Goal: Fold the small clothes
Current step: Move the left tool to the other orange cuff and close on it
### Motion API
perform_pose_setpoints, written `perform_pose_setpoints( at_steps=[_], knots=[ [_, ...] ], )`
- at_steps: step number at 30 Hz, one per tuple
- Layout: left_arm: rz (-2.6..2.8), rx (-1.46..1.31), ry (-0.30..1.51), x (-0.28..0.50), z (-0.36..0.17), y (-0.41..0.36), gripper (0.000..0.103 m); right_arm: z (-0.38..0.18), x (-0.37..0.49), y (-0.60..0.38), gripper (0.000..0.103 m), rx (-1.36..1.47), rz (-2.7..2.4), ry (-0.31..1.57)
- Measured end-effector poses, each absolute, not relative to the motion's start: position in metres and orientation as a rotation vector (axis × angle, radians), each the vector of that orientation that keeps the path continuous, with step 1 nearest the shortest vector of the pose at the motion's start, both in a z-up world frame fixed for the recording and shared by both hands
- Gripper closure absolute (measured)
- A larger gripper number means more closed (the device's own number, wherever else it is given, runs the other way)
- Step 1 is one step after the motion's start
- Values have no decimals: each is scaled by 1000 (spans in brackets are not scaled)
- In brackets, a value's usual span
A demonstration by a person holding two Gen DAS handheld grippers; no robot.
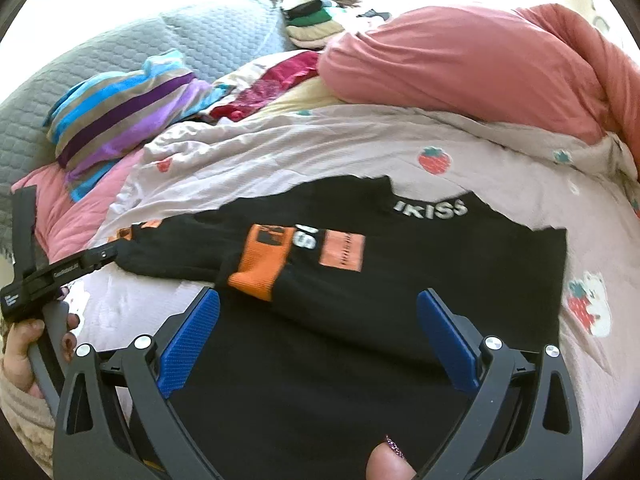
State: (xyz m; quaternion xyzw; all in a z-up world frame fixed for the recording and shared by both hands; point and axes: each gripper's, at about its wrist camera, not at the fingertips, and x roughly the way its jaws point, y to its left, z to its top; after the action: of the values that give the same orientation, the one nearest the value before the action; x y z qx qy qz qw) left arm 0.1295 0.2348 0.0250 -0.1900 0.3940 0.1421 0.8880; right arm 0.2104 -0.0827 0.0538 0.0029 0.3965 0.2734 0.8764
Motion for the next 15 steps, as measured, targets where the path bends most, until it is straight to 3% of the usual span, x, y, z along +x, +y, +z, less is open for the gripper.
perform_pose_setpoints(
  at_steps=[15],
  knots=[
    [451,-516,795,106,22,314,11,56,208,2,5,-69,700,809]
  ],
)
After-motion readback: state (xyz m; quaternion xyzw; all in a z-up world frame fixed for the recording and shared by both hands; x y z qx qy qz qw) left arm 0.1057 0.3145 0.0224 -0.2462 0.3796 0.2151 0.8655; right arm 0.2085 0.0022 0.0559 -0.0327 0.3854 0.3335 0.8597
